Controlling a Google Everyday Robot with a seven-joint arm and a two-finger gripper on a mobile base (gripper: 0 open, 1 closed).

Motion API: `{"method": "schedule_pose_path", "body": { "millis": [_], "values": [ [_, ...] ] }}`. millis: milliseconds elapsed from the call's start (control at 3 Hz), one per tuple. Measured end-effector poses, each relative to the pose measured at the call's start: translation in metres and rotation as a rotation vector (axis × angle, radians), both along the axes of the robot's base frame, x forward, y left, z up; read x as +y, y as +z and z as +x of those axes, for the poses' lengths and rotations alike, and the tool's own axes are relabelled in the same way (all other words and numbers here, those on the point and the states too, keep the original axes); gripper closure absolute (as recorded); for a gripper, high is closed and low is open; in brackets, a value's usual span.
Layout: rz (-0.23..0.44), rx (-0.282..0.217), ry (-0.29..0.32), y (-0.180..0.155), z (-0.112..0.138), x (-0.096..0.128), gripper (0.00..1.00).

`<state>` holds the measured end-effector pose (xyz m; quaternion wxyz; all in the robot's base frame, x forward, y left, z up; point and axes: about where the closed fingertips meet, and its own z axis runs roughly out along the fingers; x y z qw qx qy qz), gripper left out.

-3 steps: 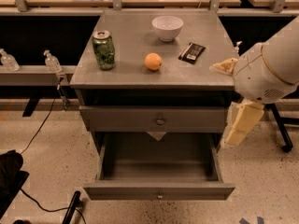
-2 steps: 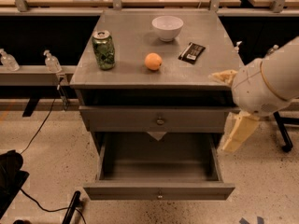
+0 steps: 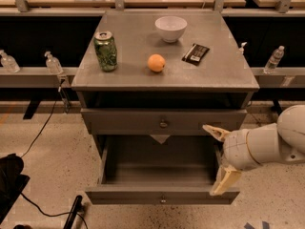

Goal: Close middle drawer

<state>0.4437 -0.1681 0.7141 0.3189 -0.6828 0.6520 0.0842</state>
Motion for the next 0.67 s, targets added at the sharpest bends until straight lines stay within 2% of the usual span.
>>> {"method": "schedule_pose_path", "body": {
  "millis": [333,667],
  "values": [
    [-0.007,0.000,-0.002,0.004,0.002,0.001,0.00],
    [-0.015,0.070,0.016,-0.030,0.000,0.003,0.00]
  ]
}}
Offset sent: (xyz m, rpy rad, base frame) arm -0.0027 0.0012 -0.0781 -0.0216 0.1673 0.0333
